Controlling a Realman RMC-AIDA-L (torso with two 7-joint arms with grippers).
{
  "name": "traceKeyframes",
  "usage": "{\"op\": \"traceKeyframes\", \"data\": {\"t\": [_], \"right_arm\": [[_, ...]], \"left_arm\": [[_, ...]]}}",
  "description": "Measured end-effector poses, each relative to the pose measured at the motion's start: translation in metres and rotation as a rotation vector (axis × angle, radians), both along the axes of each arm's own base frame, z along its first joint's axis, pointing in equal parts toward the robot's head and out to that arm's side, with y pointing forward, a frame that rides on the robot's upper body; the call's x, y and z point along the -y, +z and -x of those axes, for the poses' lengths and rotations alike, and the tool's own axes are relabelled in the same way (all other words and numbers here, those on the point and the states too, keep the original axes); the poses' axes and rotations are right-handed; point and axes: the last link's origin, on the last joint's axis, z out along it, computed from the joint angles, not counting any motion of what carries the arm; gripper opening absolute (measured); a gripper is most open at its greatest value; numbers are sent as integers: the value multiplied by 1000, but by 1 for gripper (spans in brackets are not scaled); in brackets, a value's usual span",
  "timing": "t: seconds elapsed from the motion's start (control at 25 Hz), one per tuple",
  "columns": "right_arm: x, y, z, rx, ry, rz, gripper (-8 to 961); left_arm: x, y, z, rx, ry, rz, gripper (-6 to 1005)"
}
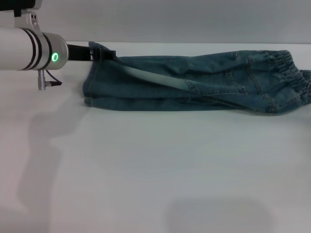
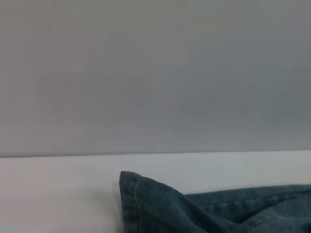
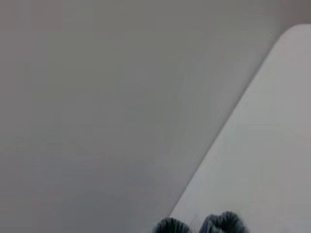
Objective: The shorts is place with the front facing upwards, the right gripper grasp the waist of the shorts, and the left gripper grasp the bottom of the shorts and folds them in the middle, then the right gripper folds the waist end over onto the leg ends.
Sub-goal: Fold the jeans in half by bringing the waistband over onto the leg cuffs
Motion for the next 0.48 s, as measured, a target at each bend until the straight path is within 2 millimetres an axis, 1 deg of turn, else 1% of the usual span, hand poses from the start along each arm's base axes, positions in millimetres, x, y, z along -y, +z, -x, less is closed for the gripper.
{"op": "traceKeyframes", "data": {"t": [0.24,0.48], "right_arm": [[-9,-3,8,8,31,26,622],[-19,2,10,27,30,32,622]], "left_arm": [[3,-3,-1,-10,-11,30,856],[6,-6,-2,-15,-16,47,856]]}}
